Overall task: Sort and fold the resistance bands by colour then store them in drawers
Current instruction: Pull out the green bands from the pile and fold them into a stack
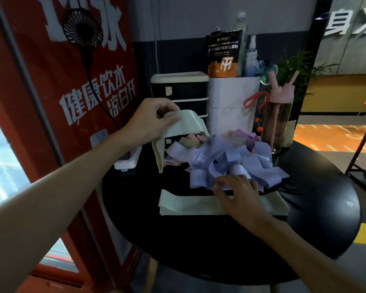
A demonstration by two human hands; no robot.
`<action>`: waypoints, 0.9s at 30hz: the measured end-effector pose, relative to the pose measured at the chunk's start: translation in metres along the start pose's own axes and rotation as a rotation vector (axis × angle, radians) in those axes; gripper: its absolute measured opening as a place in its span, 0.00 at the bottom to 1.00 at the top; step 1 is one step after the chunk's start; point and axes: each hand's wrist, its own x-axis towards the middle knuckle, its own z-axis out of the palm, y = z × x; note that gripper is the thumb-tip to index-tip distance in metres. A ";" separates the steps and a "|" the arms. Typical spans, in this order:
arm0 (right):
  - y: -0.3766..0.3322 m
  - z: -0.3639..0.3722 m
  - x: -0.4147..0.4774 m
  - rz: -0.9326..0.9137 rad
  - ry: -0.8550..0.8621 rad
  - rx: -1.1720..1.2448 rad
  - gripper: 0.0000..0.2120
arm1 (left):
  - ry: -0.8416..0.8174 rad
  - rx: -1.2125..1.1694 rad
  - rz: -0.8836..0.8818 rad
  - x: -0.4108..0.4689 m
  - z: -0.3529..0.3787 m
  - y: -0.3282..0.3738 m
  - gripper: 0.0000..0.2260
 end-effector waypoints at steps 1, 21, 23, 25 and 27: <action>-0.007 -0.007 0.007 0.033 0.024 0.120 0.14 | -0.003 -0.013 0.003 -0.003 -0.001 0.003 0.04; -0.053 -0.062 0.042 0.260 0.222 0.911 0.05 | -0.156 -0.132 0.090 -0.024 0.012 0.037 0.04; -0.046 -0.066 0.039 0.268 0.273 0.822 0.04 | -0.159 -0.119 0.063 -0.024 0.012 0.035 0.05; -0.040 -0.071 0.036 0.294 0.304 0.794 0.04 | -0.190 -0.105 0.009 -0.025 0.013 0.032 0.08; -0.035 -0.074 0.033 0.307 0.301 0.800 0.05 | -0.239 -0.076 -0.031 -0.027 0.015 0.029 0.11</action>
